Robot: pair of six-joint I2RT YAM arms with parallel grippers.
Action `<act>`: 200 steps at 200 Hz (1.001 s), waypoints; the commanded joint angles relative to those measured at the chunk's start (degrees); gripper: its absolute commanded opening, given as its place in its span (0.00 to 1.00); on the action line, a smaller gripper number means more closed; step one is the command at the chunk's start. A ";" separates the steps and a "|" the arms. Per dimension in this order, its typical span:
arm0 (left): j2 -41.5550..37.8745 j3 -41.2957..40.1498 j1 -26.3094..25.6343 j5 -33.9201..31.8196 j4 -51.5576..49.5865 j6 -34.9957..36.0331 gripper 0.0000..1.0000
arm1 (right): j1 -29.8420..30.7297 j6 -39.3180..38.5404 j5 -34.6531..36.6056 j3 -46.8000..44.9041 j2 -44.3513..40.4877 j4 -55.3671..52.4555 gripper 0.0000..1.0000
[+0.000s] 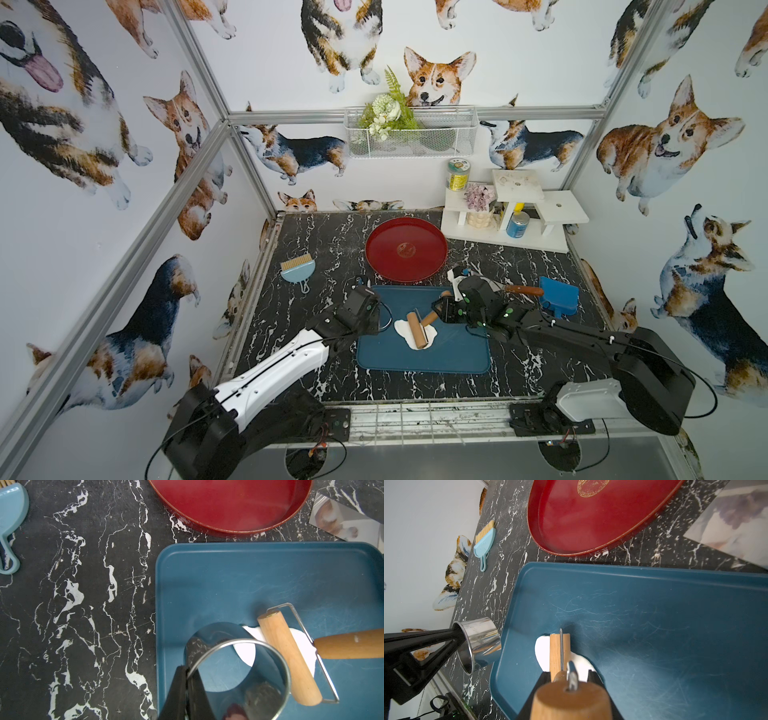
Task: Roll out the dumpling wrappers from the dough
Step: Flatten out the dough on the work surface.
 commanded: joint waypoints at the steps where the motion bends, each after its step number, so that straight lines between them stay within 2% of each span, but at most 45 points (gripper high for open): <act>1: -0.40 0.02 0.00 -0.61 0.73 -0.02 0.00 | -2.17 -6.75 6.40 -2.13 0.63 -22.94 0.00; 46: -0.49 -0.07 0.08 -0.62 1.08 -0.11 0.00 | -6.38 -9.51 9.79 -2.81 -4.31 -28.15 0.00; 69: -0.40 -0.16 0.00 -0.52 1.39 -0.11 0.00 | -6.43 -9.00 6.94 -3.41 -3.87 -27.07 0.00; 139: -0.92 -0.47 0.04 -0.59 1.04 -0.35 0.00 | -1.52 -6.96 6.56 -2.56 0.65 -24.62 0.00; 200: -1.03 -0.45 0.14 -0.88 0.99 -0.23 0.00 | -7.48 -8.65 9.99 -3.60 -5.57 -28.71 0.00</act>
